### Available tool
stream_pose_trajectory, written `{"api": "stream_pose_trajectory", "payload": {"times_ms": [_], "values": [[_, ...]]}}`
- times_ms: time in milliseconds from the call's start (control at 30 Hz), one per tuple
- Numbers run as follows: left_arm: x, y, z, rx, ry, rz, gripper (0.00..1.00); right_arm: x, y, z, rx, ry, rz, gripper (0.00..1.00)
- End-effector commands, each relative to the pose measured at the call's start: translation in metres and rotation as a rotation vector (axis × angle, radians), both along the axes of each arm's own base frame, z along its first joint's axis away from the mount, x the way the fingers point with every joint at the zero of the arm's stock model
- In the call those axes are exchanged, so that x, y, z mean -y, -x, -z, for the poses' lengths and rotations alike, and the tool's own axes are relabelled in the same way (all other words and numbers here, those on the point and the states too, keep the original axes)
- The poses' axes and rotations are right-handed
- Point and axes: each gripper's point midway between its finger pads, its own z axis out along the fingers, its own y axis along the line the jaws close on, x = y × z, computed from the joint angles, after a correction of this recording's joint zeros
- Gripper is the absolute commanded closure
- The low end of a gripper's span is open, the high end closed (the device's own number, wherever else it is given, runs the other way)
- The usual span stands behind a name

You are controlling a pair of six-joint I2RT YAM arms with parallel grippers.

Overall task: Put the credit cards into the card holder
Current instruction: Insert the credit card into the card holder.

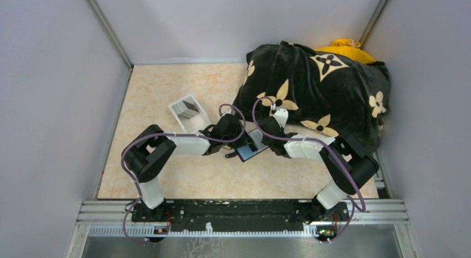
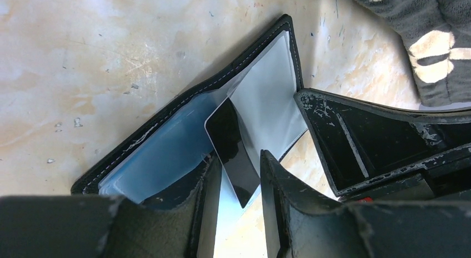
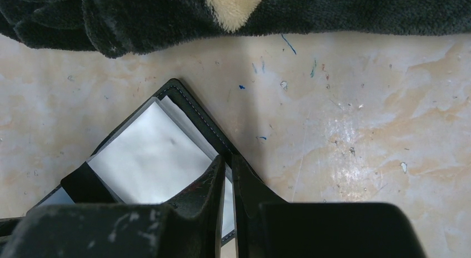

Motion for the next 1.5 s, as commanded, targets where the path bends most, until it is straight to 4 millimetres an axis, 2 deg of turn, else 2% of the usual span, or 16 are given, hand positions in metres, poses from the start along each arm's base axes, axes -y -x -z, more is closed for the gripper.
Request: {"api": "stream_pose_trajectory", "payload": {"times_ms": [0,333,600,733,867,933,1167,1467], "values": [[-0.032,0.020,0.030,-0.081,-0.178,0.013,0.59,0.017,0.054,0.052,-0.241,0.074,-0.068,0.90],[-0.036,0.024,0.027,-0.098,-0.215,0.027,0.58,0.016,0.055,0.053,-0.241,0.068,-0.071,0.90],[-0.046,0.021,0.016,-0.049,-0.230,0.006,0.63,0.016,0.056,0.054,-0.242,0.065,-0.070,0.90],[-0.050,0.017,0.012,-0.014,-0.268,0.023,0.71,0.016,0.057,0.055,-0.245,0.065,-0.071,0.90],[-0.048,0.016,0.014,0.000,-0.290,0.067,0.94,0.016,0.056,0.055,-0.243,0.064,-0.071,0.90],[-0.044,0.015,0.016,0.003,-0.298,0.097,1.00,0.016,0.056,0.055,-0.245,0.066,-0.071,0.90],[-0.030,0.010,0.015,0.046,-0.331,0.190,1.00,0.017,0.056,0.055,-0.246,0.070,-0.072,0.90],[-0.019,0.018,0.023,0.054,-0.396,0.294,1.00,0.016,0.056,0.057,-0.249,0.072,-0.076,0.90]]}}
